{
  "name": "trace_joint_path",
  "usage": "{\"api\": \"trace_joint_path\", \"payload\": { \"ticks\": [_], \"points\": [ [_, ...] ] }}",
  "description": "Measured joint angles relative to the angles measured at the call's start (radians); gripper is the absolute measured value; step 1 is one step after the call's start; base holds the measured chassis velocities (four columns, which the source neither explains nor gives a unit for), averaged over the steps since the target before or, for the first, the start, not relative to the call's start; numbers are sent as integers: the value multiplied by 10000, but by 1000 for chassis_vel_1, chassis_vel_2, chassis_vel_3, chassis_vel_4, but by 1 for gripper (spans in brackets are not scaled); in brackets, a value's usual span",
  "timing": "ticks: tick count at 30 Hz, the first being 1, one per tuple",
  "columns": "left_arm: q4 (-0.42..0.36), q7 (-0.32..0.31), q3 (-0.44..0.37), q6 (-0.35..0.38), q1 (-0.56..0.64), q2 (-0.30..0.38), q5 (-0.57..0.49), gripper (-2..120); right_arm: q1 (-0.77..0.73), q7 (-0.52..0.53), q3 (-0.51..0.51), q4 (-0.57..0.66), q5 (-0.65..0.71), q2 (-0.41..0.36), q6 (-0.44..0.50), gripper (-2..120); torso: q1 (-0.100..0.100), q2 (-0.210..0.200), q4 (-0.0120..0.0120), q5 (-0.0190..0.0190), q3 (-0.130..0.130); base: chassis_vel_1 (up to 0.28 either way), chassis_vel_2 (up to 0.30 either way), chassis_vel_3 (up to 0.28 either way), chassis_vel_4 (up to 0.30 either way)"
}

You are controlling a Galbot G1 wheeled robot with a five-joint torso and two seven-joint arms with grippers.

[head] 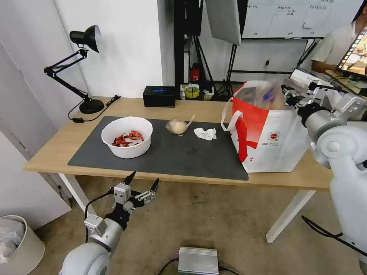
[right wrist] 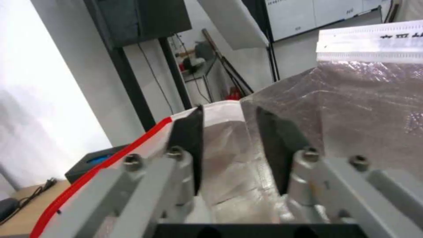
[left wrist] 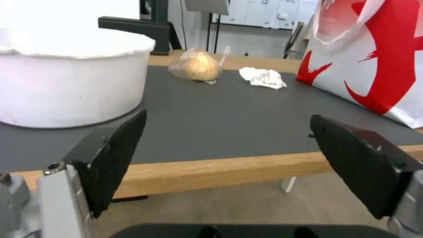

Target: Pick up the trash from the table and place it into the takeout bag.

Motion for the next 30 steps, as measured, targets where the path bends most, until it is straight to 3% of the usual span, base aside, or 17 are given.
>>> {"api": "trace_joint_path", "payload": {
  "ticks": [3, 8, 11, 15, 24, 30],
  "points": [
    [-40, -3, -18, 6, 9, -1, 1, 100, -5, -5, -6, 50, 30, 29, -10, 51, 0, 0, 0, 0, 0, 0, 0, 0, 0],
    [-66, -4, -77, 9, 23, -1, 1, 100, 1, -110, -24, 142, 167, 12, 17, 64, 0, 0, 0, 1, 0, 0, 0, 0, 0],
    [-68, -6, -110, -17, 47, -11, 37, 100, -119, -482, -273, 343, 340, -340, 478, 81, 0, 0, 0, 0, 0, 0, 0, 0, 0],
    [-65, -6, -117, -58, 58, -74, 74, 100, -277, -895, -361, 704, 455, -525, 806, 93, 0, 0, 0, 0, 0, 0, 0, 0, 0],
    [-6, -5, -180, -303, 96, -138, 102, 100, -1384, -2285, -546, 1698, 470, -904, 1786, 100, 0, 0, 0, 0, 0, 0, 0, 0, 0],
    [84, 1, -329, -558, 169, -259, 247, 100, -2940, -3754, -602, 2468, -733, -1044, 2626, 100, 0, 0, 0, 1, -1, 0, 0, 0, 0]
  ]
}}
